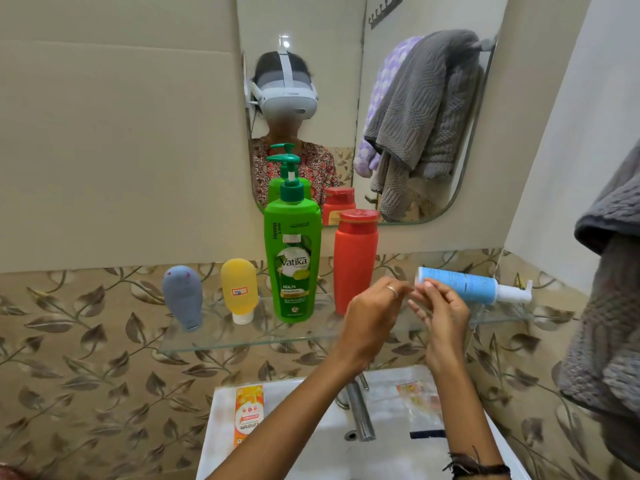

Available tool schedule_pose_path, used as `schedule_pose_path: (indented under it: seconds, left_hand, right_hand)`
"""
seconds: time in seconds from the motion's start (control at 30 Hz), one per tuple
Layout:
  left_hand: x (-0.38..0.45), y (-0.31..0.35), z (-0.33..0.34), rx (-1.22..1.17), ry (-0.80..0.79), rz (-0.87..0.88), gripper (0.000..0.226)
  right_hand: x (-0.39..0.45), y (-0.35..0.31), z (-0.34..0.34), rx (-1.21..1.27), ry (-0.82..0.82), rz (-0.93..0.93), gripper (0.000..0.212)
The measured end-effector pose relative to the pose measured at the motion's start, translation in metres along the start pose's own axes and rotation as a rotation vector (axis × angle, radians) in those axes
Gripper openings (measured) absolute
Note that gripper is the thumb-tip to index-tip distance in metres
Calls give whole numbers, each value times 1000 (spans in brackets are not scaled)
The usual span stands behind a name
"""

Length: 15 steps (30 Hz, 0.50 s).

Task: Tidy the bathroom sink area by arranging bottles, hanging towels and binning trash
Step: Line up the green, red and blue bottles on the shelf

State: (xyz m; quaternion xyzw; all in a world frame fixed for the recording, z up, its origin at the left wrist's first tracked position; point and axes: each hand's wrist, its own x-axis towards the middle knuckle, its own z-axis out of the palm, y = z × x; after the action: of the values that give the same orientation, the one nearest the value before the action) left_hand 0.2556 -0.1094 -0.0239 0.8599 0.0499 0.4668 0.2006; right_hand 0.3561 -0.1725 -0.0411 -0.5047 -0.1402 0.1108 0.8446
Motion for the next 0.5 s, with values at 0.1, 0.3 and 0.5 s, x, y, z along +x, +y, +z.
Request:
schedule_pose_path:
  seconds: [0.1, 0.3, 0.5]
  left_hand:
    - [29, 5, 24, -19, -182, -90, 25]
    - [82, 0, 68, 167, -657, -40, 69]
    - [104, -10, 97, 393, -815, 18, 62]
  right_hand:
    - [8, -3, -5, 93, 217, 66, 36]
    - [20, -1, -19, 1, 224, 156, 30]
    - [29, -2, -28, -65, 196, 185, 36]
